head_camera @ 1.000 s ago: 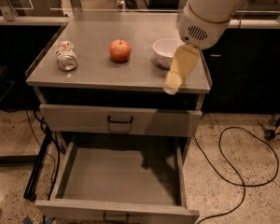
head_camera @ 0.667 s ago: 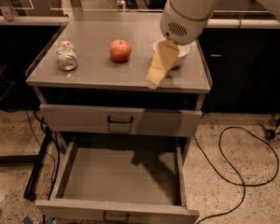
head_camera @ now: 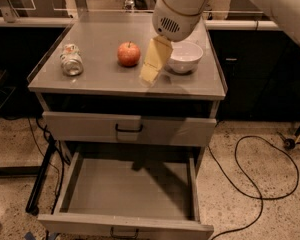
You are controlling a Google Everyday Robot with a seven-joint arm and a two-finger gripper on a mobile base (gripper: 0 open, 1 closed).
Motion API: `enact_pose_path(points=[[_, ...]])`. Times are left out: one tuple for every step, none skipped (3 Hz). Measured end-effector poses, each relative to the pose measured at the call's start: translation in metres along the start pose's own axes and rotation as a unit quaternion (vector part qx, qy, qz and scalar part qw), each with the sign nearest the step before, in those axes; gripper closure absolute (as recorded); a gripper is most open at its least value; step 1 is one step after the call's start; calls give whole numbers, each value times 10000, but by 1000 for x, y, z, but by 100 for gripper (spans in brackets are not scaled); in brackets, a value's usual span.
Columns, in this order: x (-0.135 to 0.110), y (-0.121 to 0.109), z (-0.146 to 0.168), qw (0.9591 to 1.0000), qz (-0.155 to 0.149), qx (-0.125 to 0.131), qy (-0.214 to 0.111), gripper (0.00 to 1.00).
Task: Place 7up can into middle drawer
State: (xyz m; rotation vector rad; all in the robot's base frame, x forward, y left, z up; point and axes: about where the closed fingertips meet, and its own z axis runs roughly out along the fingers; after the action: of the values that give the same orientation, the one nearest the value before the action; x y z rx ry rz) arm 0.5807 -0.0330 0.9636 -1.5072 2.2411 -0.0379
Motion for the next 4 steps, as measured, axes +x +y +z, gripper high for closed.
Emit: enact_pose_path(points=[[0,0,0,10000,0,0,0,0],[-7,-5,5,9999,69,-76,-85,0],[-37,-37,23,9997,126,-122,-159,0],[-40,-38,22,9997,129,-111,-190,0]])
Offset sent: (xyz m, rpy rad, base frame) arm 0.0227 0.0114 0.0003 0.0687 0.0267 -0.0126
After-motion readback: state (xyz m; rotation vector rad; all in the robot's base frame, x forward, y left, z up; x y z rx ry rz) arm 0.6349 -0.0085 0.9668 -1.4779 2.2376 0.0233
